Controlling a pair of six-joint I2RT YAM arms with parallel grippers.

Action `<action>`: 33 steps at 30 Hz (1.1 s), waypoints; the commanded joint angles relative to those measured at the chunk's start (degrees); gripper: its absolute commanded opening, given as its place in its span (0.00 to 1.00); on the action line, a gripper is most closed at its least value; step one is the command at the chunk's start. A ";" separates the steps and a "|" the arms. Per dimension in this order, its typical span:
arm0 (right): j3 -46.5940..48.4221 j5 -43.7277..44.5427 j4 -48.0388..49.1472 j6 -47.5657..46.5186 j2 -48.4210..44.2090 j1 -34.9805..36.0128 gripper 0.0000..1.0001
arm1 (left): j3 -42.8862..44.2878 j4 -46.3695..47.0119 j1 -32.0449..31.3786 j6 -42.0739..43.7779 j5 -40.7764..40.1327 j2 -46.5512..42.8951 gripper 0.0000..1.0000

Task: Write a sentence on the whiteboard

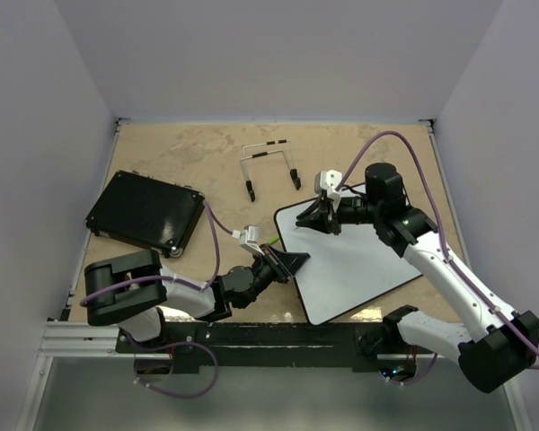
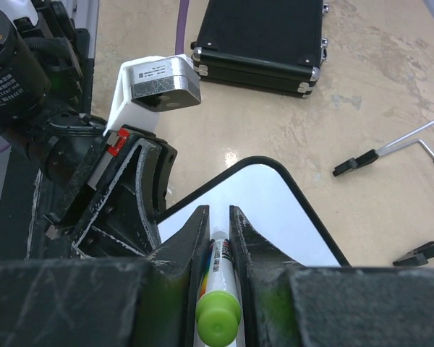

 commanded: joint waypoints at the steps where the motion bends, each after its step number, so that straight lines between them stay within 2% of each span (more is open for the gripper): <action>1: 1.29 3.15 2.86 1.60 -0.74 0.19 0.00 | -0.17 6.81 -0.15 3.96 1.77 -0.48 0.00; 5: 0.59 6.41 4.09 3.62 -2.14 -0.68 0.00 | -0.70 6.98 -0.15 4.05 1.77 -0.92 0.00; 13: -0.11 -0.43 2.69 3.45 -3.20 -3.93 0.00 | -1.49 9.01 -0.06 4.93 2.12 -0.83 0.00; 25: -3.72 -0.09 6.55 5.82 -3.29 -4.55 0.00 | -0.88 10.68 0.02 5.28 2.91 0.49 0.00; 33: -2.93 -2.02 4.10 3.80 -3.73 -4.55 0.00 | -1.14 10.59 0.02 5.19 2.74 0.31 0.00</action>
